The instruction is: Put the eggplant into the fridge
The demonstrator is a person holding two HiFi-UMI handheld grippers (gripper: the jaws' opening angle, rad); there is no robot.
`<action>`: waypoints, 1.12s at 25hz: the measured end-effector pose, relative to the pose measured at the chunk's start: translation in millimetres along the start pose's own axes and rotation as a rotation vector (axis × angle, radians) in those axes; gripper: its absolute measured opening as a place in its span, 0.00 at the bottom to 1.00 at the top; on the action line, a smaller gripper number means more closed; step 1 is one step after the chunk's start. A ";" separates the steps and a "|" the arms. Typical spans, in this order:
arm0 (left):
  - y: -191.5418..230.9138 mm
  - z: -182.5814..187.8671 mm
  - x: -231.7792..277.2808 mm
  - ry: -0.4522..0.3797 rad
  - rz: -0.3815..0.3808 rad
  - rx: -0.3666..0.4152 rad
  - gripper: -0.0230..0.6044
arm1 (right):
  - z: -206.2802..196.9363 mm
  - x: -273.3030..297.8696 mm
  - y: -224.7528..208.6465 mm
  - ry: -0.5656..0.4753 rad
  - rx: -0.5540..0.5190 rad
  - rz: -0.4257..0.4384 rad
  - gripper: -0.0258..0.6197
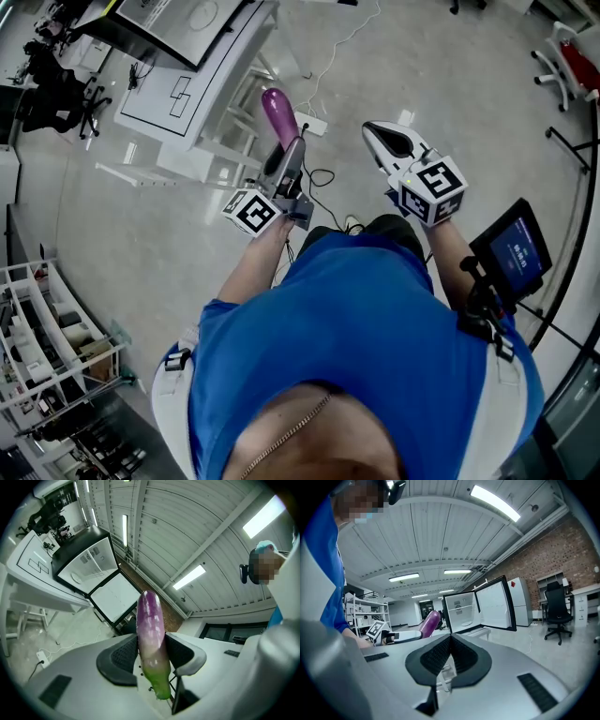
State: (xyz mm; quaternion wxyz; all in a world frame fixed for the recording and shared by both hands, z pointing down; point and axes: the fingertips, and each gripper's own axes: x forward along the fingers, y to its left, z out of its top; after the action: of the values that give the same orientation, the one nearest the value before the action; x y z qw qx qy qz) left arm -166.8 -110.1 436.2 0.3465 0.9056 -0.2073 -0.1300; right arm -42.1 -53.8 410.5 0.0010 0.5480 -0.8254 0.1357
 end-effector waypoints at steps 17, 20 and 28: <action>61.0 40.2 82.2 -0.083 0.118 -0.004 0.34 | 38.5 92.9 -89.7 0.024 -0.032 0.125 0.04; 65.8 47.2 105.1 -0.107 0.145 0.004 0.34 | 47.5 104.9 -113.5 0.031 -0.034 0.163 0.04; 76.6 55.9 150.8 -0.157 0.236 0.016 0.34 | 66.8 132.4 -163.7 0.051 -0.039 0.265 0.04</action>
State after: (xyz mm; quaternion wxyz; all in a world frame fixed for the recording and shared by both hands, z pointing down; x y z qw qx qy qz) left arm -77.0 -263.9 434.0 0.3349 0.8648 -0.3396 -0.1570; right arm 63.0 -247.9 402.5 0.0147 0.4303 -0.8928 0.1326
